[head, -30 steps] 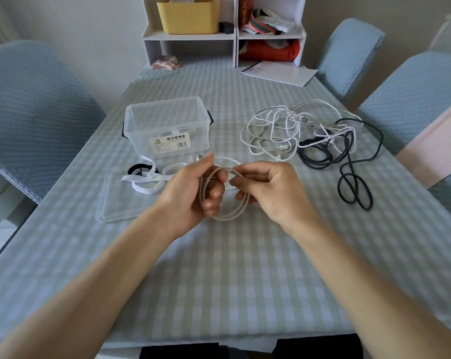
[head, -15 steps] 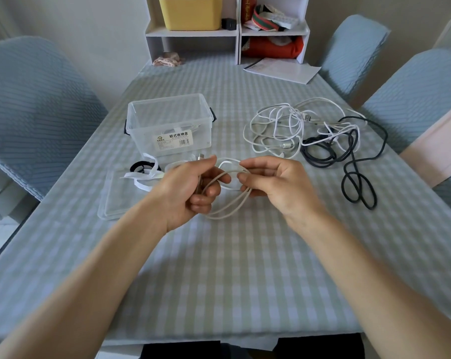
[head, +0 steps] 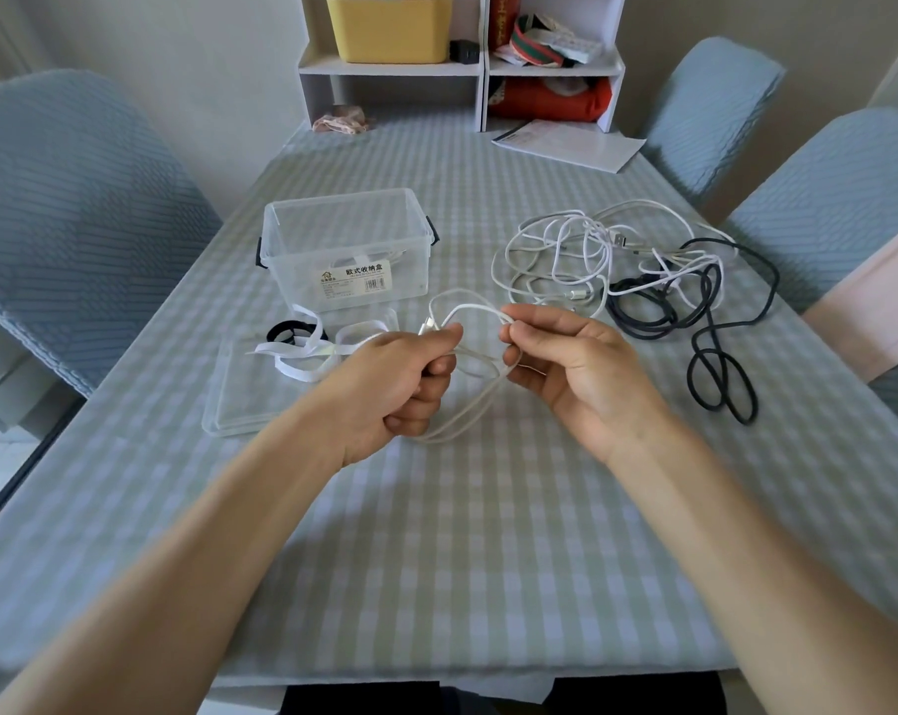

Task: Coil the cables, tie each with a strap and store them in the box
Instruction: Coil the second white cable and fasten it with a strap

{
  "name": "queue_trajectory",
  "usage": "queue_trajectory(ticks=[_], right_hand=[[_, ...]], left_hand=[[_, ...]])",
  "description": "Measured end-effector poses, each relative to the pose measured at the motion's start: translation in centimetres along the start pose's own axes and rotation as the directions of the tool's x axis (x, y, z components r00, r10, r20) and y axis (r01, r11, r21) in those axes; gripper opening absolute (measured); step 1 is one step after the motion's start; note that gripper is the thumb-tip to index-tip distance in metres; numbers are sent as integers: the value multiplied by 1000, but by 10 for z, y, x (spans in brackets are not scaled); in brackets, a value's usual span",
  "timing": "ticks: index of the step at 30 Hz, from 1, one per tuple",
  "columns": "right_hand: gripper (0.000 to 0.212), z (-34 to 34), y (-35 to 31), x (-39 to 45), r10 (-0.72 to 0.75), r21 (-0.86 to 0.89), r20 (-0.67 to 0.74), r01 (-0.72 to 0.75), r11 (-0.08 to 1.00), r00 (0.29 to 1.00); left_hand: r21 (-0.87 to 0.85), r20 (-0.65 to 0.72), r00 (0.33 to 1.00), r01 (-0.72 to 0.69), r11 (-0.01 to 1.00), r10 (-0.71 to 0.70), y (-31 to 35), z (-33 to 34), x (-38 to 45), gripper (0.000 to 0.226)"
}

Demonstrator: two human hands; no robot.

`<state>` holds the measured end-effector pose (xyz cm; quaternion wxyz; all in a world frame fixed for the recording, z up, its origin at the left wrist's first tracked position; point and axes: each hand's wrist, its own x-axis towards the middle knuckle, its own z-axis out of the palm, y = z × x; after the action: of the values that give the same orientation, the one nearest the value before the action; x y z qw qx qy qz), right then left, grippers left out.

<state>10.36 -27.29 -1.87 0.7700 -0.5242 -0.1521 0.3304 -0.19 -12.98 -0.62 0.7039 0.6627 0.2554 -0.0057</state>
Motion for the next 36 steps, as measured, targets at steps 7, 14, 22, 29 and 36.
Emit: queue_trajectory(ticks=[7,14,22,29,36], right_hand=[[20,-10,-11,4,-72,99,-163,89,991,984],[16,-6,-3,1,-7,-133,33,11,991,999],[30,2,5,-4,-59,-446,157,125,886,986],[13,1,4,-1,-244,-298,-62,216,930,968],[17,3,8,-5,-354,-473,68,343,812,933]], left_hand=[[-26,-11,1000,-1,1000,1,1,-1,-1,45],[-242,-76,997,-23,970,5,0,-3,1,44],[-285,-11,1000,14,958,-18,3,-5,0,34],[-99,74,996,54,994,-47,-1,0,-1,32],[-79,112,990,94,992,-85,2,2,-6,43]])
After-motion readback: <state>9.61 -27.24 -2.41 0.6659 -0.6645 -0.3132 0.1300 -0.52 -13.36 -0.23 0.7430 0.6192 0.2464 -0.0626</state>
